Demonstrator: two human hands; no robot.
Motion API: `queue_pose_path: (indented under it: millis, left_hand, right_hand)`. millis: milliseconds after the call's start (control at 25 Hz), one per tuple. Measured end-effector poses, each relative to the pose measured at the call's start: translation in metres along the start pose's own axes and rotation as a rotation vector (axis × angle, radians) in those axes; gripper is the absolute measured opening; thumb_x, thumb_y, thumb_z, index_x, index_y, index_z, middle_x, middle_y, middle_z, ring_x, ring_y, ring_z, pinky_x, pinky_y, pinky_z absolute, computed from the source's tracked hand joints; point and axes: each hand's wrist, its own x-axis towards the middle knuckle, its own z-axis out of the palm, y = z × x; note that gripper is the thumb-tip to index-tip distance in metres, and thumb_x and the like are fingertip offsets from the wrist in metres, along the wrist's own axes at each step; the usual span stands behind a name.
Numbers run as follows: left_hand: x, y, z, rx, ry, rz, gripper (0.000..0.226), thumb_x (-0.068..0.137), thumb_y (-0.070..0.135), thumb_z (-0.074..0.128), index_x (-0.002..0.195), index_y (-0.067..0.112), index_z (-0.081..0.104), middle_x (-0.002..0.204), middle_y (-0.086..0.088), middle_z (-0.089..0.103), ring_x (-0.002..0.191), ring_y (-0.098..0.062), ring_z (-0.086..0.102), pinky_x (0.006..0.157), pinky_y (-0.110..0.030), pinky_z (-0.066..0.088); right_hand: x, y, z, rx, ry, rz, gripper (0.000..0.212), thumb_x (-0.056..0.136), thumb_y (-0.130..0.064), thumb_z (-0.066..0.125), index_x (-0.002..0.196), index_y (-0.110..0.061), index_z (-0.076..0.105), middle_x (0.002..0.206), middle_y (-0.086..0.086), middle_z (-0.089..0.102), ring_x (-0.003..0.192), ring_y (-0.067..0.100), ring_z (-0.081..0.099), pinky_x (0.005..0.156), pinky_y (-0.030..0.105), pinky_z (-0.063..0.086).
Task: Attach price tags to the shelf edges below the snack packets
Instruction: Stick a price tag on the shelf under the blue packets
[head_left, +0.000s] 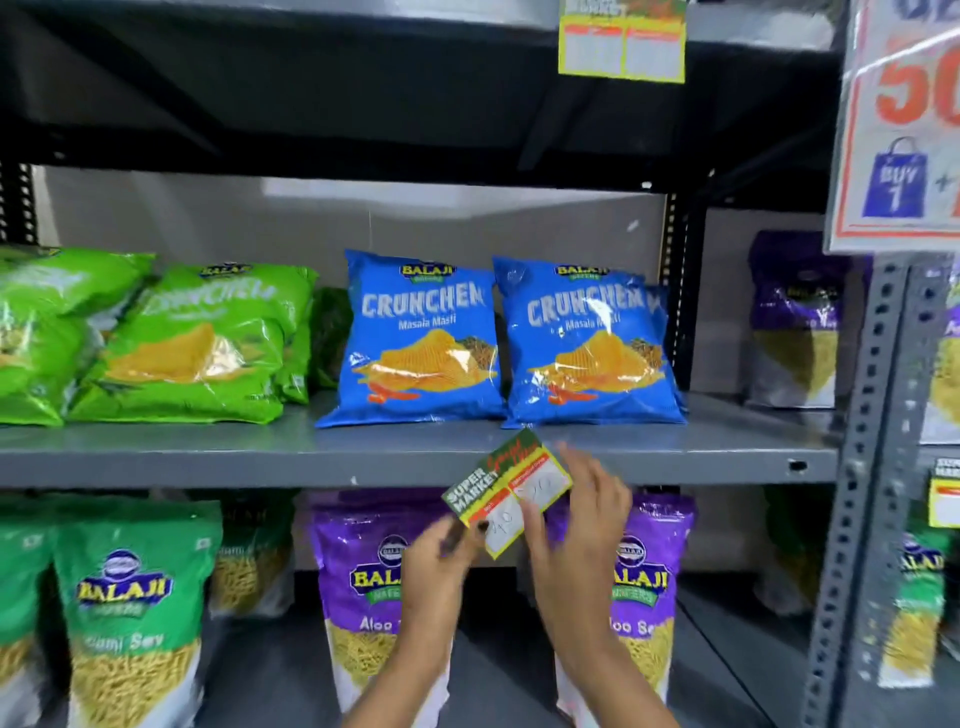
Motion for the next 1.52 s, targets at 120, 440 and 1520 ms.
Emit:
queue_pose_path:
  millis: [120, 440, 1520]
  left_hand:
    - [0.020, 0.032, 0.000, -0.001, 0.006, 0.037, 0.016, 0.086, -0.002, 0.055, 0.075, 0.007, 0.063, 0.072, -0.010, 0.055, 0.072, -0.018, 0.046, 0.067, -0.038, 0.038]
    - [0.020, 0.051, -0.001, 0.362, 0.123, 0.207, 0.058, 0.084, 0.008, 0.063, 0.043, 0.021, 0.024, 0.047, 0.010, 0.020, 0.044, -0.005, 0.019, 0.041, -0.022, 0.017]
    - [0.026, 0.090, -0.015, 0.967, 0.366, 0.635, 0.036, 0.067, 0.040, 0.075, 0.094, 0.018, 0.064, 0.095, -0.003, 0.065, 0.092, -0.027, 0.059, 0.076, -0.040, 0.045]
  right_hand:
    - [0.054, -0.034, 0.001, 0.027, -0.105, 0.190, 0.026, 0.080, -0.020, 0.072, 0.104, -0.017, 0.064, 0.101, 0.006, 0.063, 0.102, 0.027, 0.052, 0.088, 0.035, 0.026]
    - [0.053, -0.018, -0.016, 0.068, -0.136, 0.292, 0.026, 0.080, -0.007, 0.070, 0.068, -0.027, 0.059, 0.081, 0.005, 0.070, 0.087, 0.026, 0.057, 0.087, 0.039, 0.033]
    - [0.063, -0.010, -0.008, -0.322, -0.315, -0.007, 0.045, 0.079, -0.042, 0.070, 0.117, -0.021, 0.057, 0.122, 0.001, 0.057, 0.119, 0.019, 0.046, 0.105, 0.036, 0.025]
